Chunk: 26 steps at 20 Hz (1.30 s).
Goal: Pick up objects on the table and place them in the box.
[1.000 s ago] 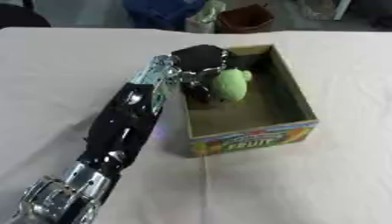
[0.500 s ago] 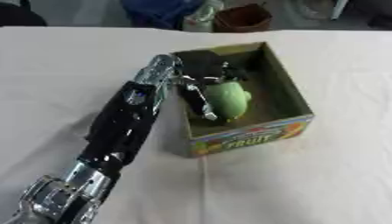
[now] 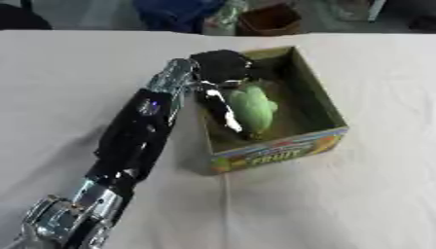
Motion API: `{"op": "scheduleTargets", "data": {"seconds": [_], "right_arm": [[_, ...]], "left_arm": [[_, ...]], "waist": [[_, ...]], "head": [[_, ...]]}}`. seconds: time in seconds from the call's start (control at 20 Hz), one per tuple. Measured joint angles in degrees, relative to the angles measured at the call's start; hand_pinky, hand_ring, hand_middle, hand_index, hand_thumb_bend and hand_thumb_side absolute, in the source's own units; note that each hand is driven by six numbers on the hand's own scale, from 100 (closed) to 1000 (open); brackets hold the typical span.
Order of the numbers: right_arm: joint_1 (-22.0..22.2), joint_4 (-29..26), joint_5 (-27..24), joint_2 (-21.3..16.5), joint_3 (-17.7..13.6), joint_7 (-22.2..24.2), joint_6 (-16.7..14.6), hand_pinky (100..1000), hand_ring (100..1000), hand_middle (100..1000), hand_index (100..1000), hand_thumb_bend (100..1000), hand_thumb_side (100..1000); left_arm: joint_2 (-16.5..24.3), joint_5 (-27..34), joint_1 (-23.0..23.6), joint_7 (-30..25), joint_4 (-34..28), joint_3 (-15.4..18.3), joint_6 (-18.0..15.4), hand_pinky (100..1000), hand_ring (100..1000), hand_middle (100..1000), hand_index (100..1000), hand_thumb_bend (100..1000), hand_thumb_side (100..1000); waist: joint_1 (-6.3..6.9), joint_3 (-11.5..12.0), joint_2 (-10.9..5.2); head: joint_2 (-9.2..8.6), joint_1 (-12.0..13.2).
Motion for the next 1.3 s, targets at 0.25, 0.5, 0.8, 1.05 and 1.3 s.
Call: {"op": "scheduleTargets", "data": {"seconds": [0.25, 0.5, 0.8, 1.05, 1.3], "right_arm": [[0.0, 0.0, 0.0, 0.0, -0.1, -0.2, -0.1, 763, 828, 588, 897, 100, 973], [0.0, 0.0, 0.0, -0.1, -0.6, -0.9, -0.8, 763, 828, 588, 897, 100, 975], [0.9, 0.0, 0.3, -0.5, -1.1, -1.3, -0.7, 764, 829, 587, 898, 100, 977], [1.6, 0.0, 1.1, -0.6, -1.5, -1.9, -0.6, 765, 831, 586, 900, 100, 974], [2.3, 0.0, 2.0, -1.2, -1.9, -2.4, -0.4, 766, 832, 585, 901, 100, 973]], "left_arm": [[0.0, 2.7, 0.0, 2.3, -1.7, 1.2, 1.4, 698, 781, 769, 967, 558, 802], [0.0, 6.4, 0.8, 5.6, -6.7, 4.1, 4.1, 684, 764, 749, 918, 320, 639], [1.3, 11.3, 3.9, 10.4, -14.4, 6.1, 8.0, 645, 713, 643, 831, 100, 502], [2.7, 15.5, 6.3, 14.5, -21.1, 9.2, 12.1, 574, 623, 544, 729, 100, 378], [5.4, 19.5, 9.3, 18.6, -27.7, 11.7, 16.1, 543, 572, 496, 667, 100, 463]], "waist": [[-0.13, 0.3, 0.00], [-0.26, 1.5, -0.04], [-0.48, 4.1, -0.25], [-0.81, 6.6, -0.49], [-0.81, 8.6, -0.50]], "head": [[0.00, -0.1], [0.02, -1.0], [0.37, -4.1], [0.76, -6.8], [0.76, -9.0]]}}
